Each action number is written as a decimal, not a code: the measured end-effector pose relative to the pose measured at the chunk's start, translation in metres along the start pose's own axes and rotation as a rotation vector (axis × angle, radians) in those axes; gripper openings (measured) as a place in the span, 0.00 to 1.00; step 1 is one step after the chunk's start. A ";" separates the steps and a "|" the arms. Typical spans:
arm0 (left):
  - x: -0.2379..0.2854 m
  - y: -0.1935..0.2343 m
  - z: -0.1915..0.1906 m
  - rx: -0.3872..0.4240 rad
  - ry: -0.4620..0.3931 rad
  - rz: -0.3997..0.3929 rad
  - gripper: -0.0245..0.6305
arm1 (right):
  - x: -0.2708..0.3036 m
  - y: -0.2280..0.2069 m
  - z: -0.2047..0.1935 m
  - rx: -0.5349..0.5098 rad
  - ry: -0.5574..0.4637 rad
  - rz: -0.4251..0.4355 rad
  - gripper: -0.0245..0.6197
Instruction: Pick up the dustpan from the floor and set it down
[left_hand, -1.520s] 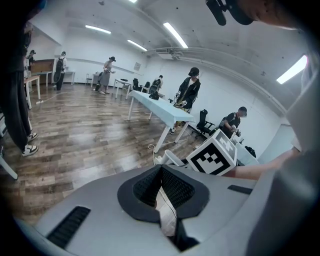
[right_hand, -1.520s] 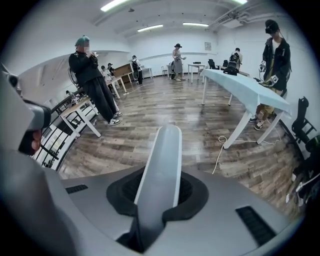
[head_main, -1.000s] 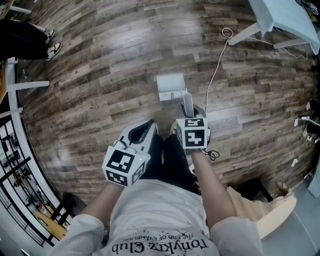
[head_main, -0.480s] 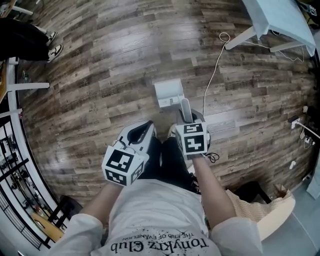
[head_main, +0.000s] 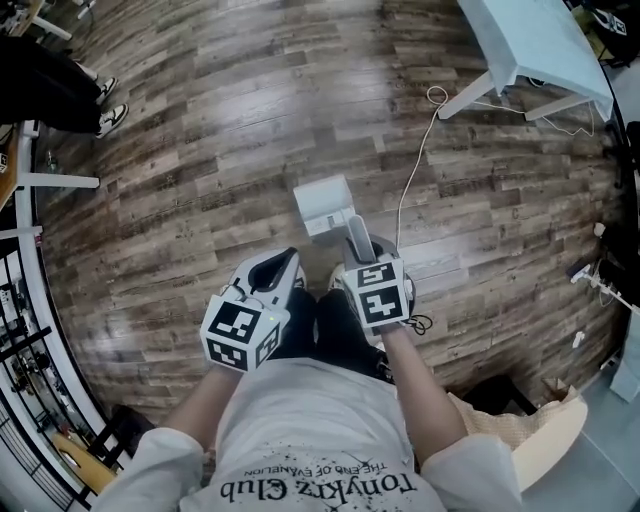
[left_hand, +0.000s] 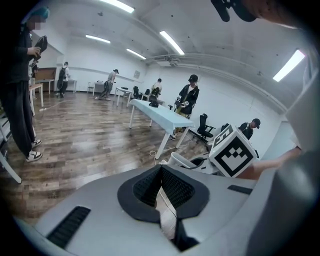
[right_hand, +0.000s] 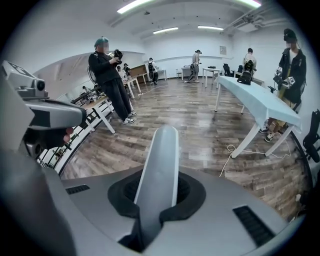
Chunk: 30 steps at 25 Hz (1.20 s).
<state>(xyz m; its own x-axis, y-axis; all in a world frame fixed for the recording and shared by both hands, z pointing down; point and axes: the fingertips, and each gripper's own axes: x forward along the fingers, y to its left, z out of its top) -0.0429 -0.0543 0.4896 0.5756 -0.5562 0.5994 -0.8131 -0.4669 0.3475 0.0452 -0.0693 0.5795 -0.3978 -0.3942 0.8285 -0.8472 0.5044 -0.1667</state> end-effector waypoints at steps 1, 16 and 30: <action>-0.002 -0.001 0.001 0.000 -0.006 0.002 0.07 | -0.004 0.002 0.001 -0.009 0.000 0.003 0.13; -0.043 -0.021 0.003 0.004 -0.073 0.040 0.07 | -0.076 0.036 0.005 -0.152 -0.011 0.054 0.13; -0.062 -0.036 0.007 0.029 -0.098 0.051 0.07 | -0.112 0.047 -0.007 -0.192 -0.007 0.069 0.13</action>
<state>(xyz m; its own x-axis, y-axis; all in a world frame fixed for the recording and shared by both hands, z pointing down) -0.0485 -0.0078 0.4346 0.5407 -0.6438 0.5415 -0.8394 -0.4554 0.2968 0.0521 0.0035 0.4826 -0.4552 -0.3589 0.8148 -0.7355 0.6674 -0.1169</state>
